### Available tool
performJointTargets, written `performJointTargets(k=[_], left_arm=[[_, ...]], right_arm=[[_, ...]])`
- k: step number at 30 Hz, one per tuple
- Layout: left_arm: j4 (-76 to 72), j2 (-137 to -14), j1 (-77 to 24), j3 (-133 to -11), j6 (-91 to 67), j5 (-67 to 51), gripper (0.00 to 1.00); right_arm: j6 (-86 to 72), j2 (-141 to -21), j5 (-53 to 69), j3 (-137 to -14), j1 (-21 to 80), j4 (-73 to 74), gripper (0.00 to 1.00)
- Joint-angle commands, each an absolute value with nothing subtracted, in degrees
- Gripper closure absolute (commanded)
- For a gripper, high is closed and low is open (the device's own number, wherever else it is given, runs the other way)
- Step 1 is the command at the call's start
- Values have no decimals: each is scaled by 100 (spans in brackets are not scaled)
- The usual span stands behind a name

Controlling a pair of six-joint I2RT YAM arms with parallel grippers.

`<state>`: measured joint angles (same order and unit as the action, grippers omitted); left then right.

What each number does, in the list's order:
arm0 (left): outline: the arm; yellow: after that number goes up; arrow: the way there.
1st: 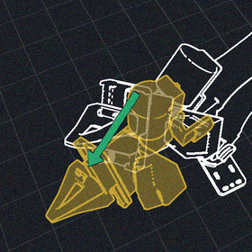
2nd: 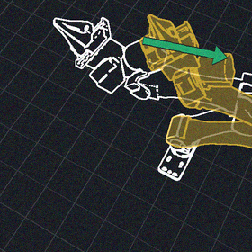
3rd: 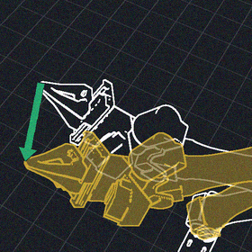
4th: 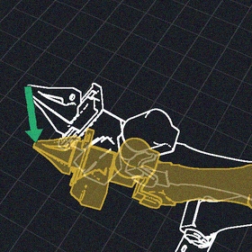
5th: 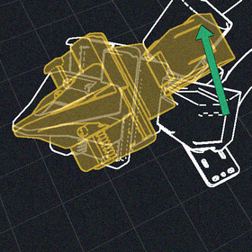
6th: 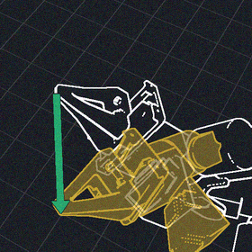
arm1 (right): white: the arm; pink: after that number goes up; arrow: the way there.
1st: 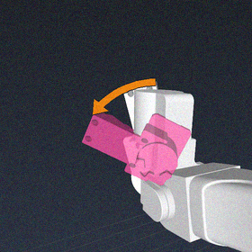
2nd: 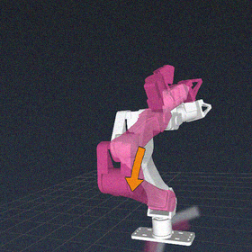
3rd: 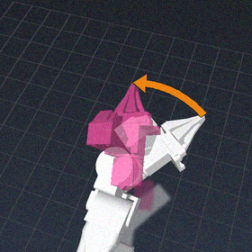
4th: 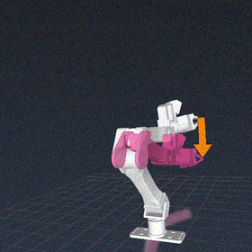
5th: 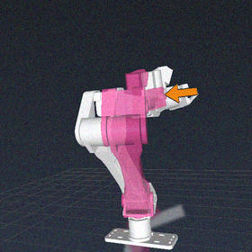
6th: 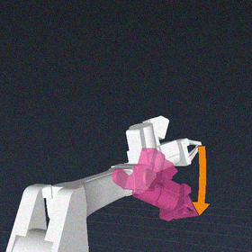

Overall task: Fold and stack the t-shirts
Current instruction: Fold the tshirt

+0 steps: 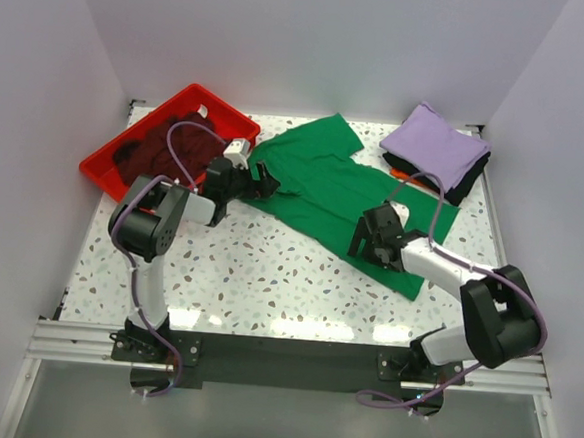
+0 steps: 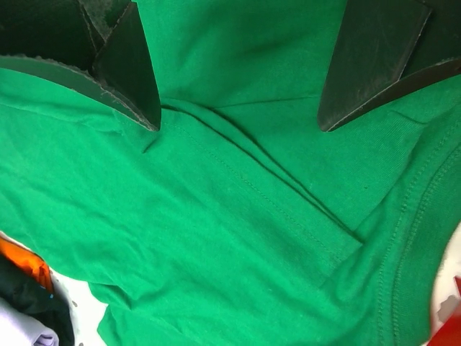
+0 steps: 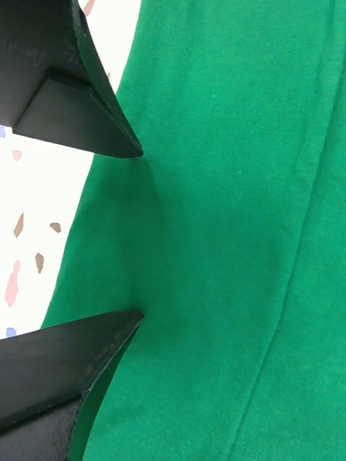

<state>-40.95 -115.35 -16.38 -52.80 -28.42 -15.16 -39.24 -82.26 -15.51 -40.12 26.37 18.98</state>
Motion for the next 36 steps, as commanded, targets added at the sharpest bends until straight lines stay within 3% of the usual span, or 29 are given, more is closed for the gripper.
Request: performJointTargets(k=[1, 12, 24, 36], left_arm=[[-4149, -11338, -1626, -4958, -2638, -1196, 4], [-4341, -10627, -1626, -4044, -2373, -1072, 3], [-4202, -9159, -2267, -3419, -2399, -730, 2], [-3243, -9158, -2646, -3463, -3146, -492, 2]], right_arm=[[-4359, -8165, -1424, -3604, 2698, 2443, 10], [-4834, -7093, -1265, -2953, 2909, 2935, 10], [-4720, -6407, -1573, -3374, 3155, 3516, 10], [-4518, -6258, -1679, -3718, 3182, 3568, 11]])
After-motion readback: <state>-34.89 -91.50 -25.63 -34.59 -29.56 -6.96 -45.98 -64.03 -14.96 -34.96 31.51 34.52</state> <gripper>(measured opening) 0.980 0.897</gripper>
